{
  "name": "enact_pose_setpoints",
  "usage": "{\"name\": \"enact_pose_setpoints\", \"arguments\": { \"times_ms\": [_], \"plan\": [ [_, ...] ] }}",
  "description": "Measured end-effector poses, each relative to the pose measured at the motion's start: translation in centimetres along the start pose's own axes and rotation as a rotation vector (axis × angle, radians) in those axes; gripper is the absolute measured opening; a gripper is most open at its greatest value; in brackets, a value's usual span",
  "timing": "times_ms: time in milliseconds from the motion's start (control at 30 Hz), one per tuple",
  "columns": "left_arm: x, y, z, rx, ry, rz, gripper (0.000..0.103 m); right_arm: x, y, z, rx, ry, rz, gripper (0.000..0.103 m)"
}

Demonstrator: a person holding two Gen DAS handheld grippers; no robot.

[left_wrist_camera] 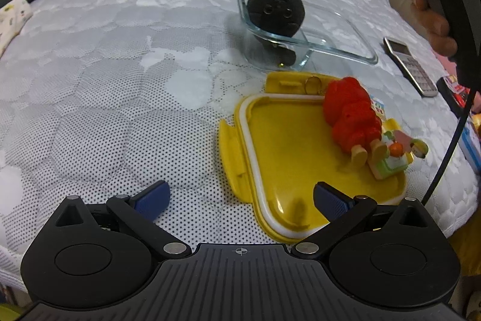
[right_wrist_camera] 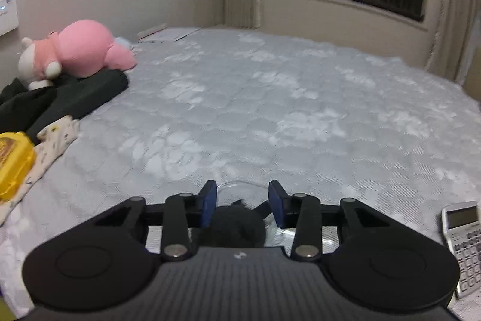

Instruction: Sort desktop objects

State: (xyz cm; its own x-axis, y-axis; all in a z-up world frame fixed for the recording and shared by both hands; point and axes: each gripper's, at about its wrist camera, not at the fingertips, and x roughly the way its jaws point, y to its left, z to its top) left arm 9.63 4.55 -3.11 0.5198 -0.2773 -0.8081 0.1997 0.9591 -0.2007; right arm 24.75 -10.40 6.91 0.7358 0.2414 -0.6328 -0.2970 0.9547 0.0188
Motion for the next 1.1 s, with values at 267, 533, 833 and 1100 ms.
{"name": "enact_pose_setpoints", "arguments": {
  "times_ms": [267,533,833,1100],
  "plan": [
    [0.2,0.3,-0.2,0.003,0.004,0.003,0.103,1.4,2.8,-3.0,-0.205,0.063,0.009,0.055],
    [0.2,-0.1,0.2,-0.009,0.005,0.007,0.103,2.6,5.2,-5.8,-0.414,0.014,-0.129,0.048],
    [0.0,-0.6,0.1,0.012,0.006,0.0,0.103,0.2,2.1,-2.8,-0.199,0.027,-0.016,0.001],
    [0.1,-1.3,-0.1,0.041,0.009,-0.011,0.103,-1.4,1.1,-1.4,-0.162,0.044,0.004,0.055]
  ]
}}
